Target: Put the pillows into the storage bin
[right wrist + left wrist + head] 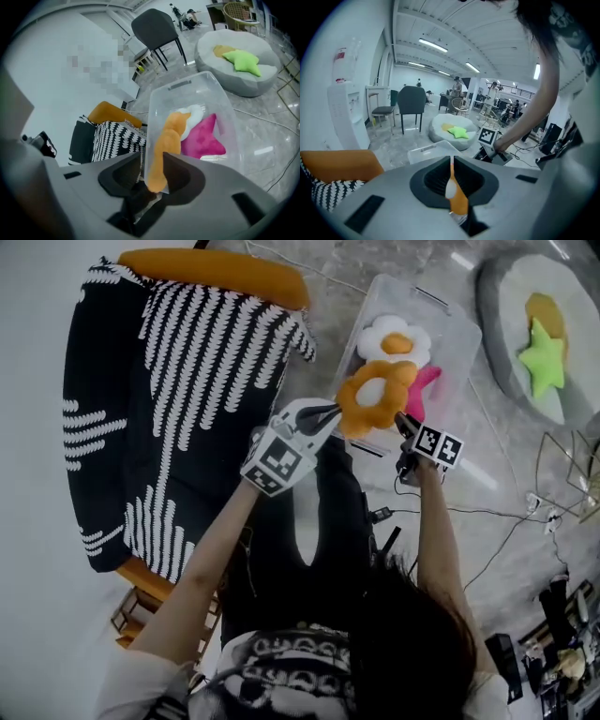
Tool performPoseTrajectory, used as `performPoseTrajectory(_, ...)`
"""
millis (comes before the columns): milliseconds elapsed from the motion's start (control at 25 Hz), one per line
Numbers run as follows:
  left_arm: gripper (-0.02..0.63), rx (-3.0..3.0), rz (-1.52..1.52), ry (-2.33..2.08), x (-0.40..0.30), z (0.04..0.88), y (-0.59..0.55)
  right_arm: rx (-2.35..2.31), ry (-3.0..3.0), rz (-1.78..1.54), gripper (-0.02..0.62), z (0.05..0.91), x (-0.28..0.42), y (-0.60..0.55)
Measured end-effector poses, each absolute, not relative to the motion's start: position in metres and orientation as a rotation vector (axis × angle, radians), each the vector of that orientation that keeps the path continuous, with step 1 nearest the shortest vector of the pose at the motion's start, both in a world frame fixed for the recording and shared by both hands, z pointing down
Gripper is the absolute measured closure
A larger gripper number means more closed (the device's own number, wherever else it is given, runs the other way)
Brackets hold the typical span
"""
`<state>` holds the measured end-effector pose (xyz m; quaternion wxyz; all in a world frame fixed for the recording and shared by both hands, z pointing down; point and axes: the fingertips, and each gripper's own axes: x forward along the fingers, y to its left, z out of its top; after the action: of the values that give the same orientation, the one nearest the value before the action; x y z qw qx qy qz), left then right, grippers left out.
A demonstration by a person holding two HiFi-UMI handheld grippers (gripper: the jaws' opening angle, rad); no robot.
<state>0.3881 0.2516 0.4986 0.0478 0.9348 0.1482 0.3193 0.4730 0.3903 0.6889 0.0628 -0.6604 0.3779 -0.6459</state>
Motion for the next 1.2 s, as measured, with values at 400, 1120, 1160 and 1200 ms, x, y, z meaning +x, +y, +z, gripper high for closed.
performPoseTrajectory(400, 0.584, 2.869, 0.881, 0.199, 0.359, 0.48, 0.248, -1.908, 1.482, -1.832, 0.405, 0.643, 0.44, 0.344)
performPoseTrajectory(1120, 0.585, 2.551, 0.635, -0.955, 0.012, 0.388, 0.209, -1.257, 2.628, -1.765, 0.407, 0.496, 0.127, 0.229)
performPoseTrajectory(1160, 0.584, 2.515, 0.602, -1.04, -0.014, 0.383, 0.215, -1.214, 2.68, -1.752, 0.407, 0.492, 0.107, 0.231)
performPoseTrajectory(1200, 0.584, 2.475, 0.568, -1.124, -0.04, 0.379, 0.223, -1.172, 2.732, -1.74, 0.407, 0.489, 0.088, 0.234)
